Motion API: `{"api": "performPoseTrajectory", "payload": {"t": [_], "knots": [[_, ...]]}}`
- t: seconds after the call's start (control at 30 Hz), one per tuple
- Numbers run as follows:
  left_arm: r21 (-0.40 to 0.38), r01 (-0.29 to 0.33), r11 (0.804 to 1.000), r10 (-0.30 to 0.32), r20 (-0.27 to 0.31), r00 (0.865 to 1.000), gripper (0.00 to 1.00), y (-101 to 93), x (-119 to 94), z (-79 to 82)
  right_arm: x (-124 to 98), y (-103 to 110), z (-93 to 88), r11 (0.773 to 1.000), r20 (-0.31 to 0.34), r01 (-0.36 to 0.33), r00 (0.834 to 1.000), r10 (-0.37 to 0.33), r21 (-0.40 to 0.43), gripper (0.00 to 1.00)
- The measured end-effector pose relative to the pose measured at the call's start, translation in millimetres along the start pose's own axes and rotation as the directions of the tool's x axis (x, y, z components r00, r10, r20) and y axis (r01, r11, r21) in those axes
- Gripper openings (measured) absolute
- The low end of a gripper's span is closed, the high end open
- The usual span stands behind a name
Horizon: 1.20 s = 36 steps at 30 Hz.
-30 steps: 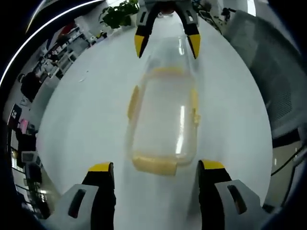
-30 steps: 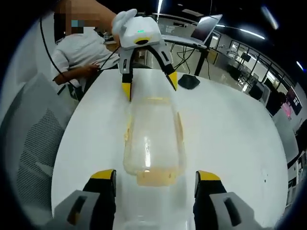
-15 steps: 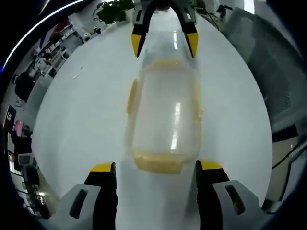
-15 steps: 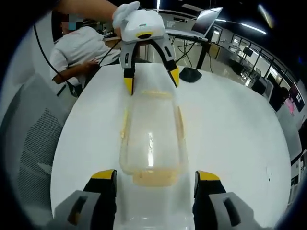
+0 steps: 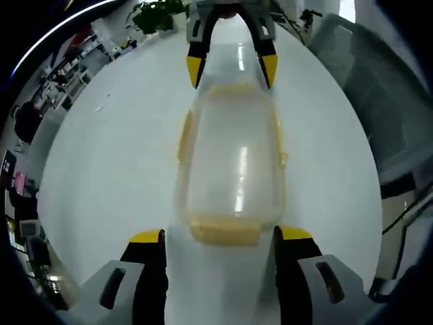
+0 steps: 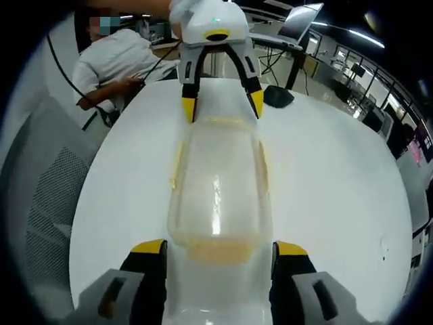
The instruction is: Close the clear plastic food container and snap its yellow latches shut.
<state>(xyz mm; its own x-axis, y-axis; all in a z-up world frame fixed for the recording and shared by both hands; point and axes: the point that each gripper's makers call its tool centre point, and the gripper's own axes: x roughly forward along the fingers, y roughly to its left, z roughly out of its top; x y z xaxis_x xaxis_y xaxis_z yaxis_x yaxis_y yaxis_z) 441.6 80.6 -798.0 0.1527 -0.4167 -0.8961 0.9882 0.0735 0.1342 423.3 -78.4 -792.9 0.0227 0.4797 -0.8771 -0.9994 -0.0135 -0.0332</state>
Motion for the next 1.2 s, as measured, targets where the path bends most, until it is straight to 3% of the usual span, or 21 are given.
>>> {"api": "performPoseTrajectory", "payload": {"t": [0.3,0.47,0.6,1.1,1.2], "knots": [[0.011,0.048,0.999,-0.048,0.011,0.999,0.54,-3.5,1.8,1.2,5.6,-0.1,-4.6,1.000,-0.028,-0.021,0.999,0.021,0.002,0.59],[0.017,0.096,0.995,-0.097,0.012,0.995,0.44,-12.8,2.7,0.4,9.0,2.5,-6.7,0.999,-0.047,-0.033,0.998,0.033,-0.011,0.57],[0.024,0.085,0.996,-0.085,0.009,0.996,0.38,-9.2,1.8,0.2,11.9,3.8,-9.9,0.999,-0.065,-0.040,0.997,0.038,-0.019,0.56],[-0.002,0.107,0.994,-0.107,0.012,0.994,0.38,-10.8,2.7,-1.5,11.4,1.6,-8.8,0.999,-0.069,-0.032,0.997,0.032,0.005,0.50],[0.002,0.112,0.994,-0.112,0.016,0.994,0.37,-11.0,2.9,-1.4,10.0,0.7,-10.2,0.999,-0.071,-0.034,0.997,0.034,-0.004,0.43]]}}
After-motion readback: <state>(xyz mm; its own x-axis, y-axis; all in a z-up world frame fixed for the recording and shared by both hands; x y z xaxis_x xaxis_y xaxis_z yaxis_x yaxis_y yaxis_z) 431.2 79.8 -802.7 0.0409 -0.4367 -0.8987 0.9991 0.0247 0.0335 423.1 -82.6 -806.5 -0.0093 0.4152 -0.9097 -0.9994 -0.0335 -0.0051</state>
